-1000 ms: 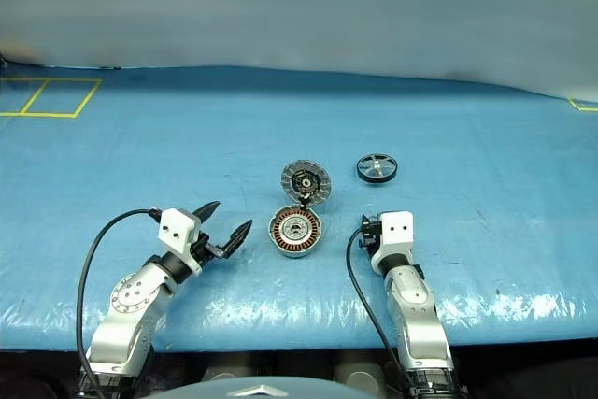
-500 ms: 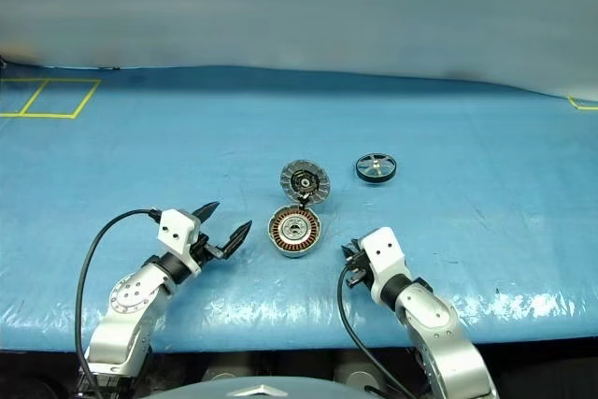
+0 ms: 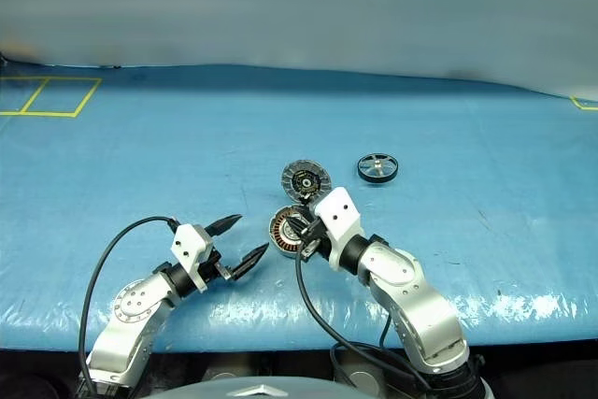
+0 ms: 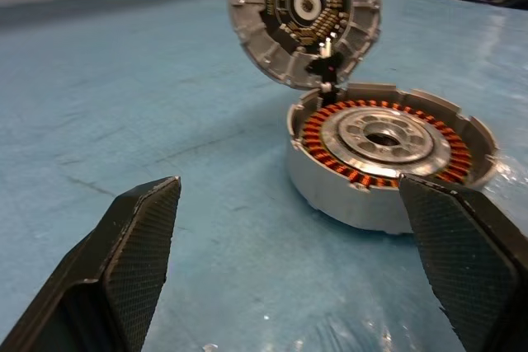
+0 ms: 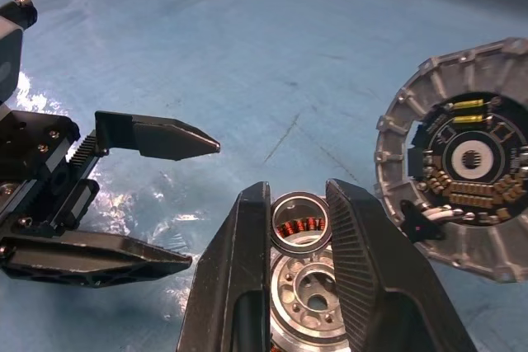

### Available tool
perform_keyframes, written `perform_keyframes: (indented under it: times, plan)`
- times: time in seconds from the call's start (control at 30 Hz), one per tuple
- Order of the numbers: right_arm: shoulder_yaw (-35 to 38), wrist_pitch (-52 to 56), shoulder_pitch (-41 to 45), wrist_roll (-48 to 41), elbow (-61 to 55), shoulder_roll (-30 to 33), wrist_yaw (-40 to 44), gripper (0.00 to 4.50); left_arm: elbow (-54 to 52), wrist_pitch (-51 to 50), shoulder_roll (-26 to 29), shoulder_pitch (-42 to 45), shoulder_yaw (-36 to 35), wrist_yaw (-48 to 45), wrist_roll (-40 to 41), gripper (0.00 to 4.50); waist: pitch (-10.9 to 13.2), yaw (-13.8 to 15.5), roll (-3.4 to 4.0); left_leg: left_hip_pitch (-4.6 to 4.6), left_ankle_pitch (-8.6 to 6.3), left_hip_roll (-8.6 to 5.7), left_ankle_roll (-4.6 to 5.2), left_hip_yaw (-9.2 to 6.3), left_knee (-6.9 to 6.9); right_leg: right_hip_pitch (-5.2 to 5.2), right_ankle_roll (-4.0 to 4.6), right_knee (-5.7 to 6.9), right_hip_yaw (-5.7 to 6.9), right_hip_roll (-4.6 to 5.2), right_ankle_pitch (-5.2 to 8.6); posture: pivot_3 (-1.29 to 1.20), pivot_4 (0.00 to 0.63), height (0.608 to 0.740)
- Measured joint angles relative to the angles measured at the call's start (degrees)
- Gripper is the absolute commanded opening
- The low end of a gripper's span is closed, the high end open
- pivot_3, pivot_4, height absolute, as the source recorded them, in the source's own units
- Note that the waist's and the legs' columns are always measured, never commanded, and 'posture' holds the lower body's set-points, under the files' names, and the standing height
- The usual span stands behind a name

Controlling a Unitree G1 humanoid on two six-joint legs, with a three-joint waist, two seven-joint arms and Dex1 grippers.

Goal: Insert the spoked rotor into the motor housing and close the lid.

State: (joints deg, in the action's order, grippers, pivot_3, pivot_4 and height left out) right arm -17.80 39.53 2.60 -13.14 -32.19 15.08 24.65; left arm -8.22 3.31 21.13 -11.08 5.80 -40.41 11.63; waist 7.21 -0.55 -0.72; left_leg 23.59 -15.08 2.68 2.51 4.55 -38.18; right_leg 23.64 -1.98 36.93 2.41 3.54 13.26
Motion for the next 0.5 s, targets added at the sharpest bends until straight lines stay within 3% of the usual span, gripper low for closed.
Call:
perform_keyframes:
  times: [0.5]
  plan:
    - [-1.6, -3.5, 2.8, 3.6, 13.4, -2.7, -2.2, 0.65, 2.8, 5.7, 0.9, -1.3, 3.1, -3.5, -1.5, 4.5, 0.0, -0.1, 0.03, 0.0, 0.0, 0.0, 0.0, 0.03, 0.0, 0.0, -0.03, 0.02, -0.01, -0.01, -0.02, 0.0, 0.15, 0.74]
